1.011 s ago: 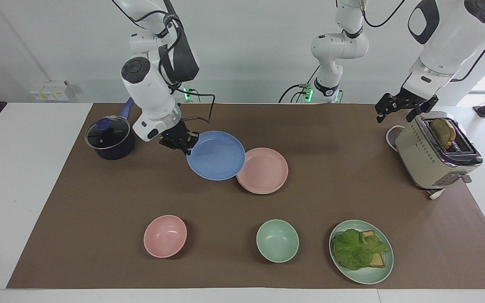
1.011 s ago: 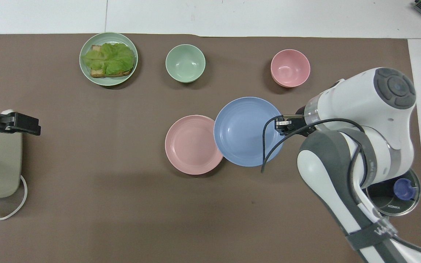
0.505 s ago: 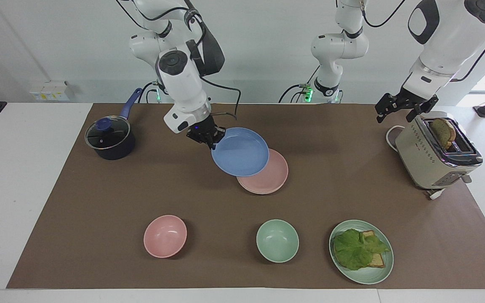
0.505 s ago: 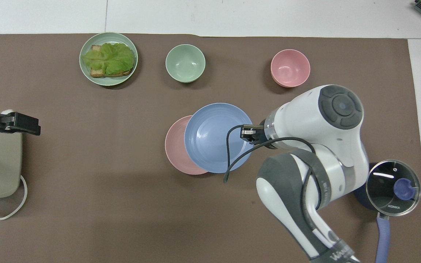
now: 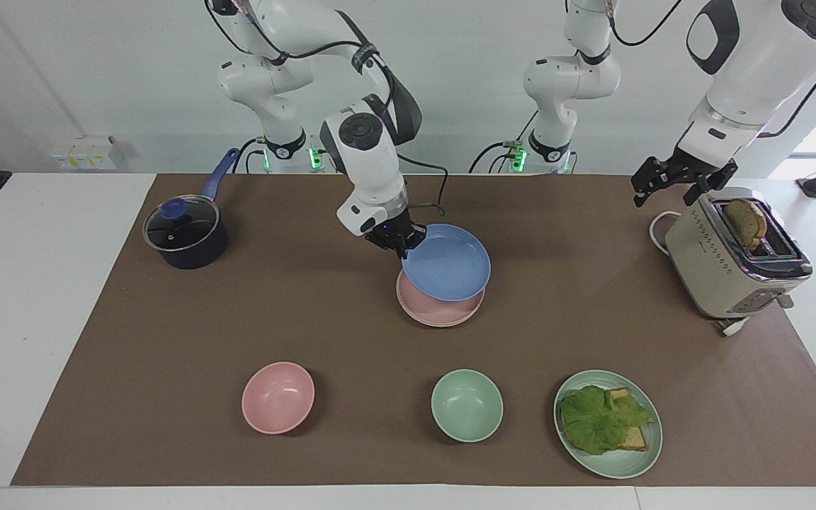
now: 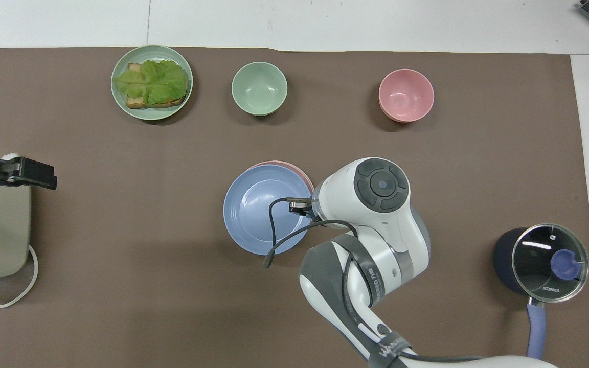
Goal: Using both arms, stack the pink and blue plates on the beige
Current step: 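Lower the blue plate onto the pink plate and open the right gripper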
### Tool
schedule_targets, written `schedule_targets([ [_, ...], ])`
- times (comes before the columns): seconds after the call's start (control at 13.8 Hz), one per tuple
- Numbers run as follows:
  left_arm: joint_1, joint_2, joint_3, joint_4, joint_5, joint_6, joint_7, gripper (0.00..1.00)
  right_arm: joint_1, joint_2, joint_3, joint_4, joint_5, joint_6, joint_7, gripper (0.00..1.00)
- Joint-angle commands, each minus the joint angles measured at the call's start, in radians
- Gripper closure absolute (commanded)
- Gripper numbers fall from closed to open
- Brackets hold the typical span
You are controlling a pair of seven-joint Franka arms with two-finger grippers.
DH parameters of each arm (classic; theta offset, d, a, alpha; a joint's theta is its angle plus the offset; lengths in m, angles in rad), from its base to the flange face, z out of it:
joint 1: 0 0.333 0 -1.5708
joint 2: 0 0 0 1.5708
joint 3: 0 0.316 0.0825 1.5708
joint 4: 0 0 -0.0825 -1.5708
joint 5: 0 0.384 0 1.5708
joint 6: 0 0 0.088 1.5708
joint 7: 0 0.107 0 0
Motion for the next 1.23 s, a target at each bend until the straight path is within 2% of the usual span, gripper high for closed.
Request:
schedule_targets([
  [0.0,0.011,-0.008,-0.006,0.01,0.011,-0.019,0.003,0.0,0.005,0.003,-0.003,-0.047,0.022,0.058,-0.009,1.0],
  [0.58,0.011,-0.008,-0.006,0.01,0.011,-0.019,0.003,0.0,-0.037,0.043,-0.003,-0.047,0.021,0.126,-0.074,1.0],
  [1.16,0.011,-0.008,-0.006,0.01,0.011,-0.019,0.003,0.0,-0.039,0.057,-0.004,-0.03,0.021,0.175,-0.147,1.0],
])
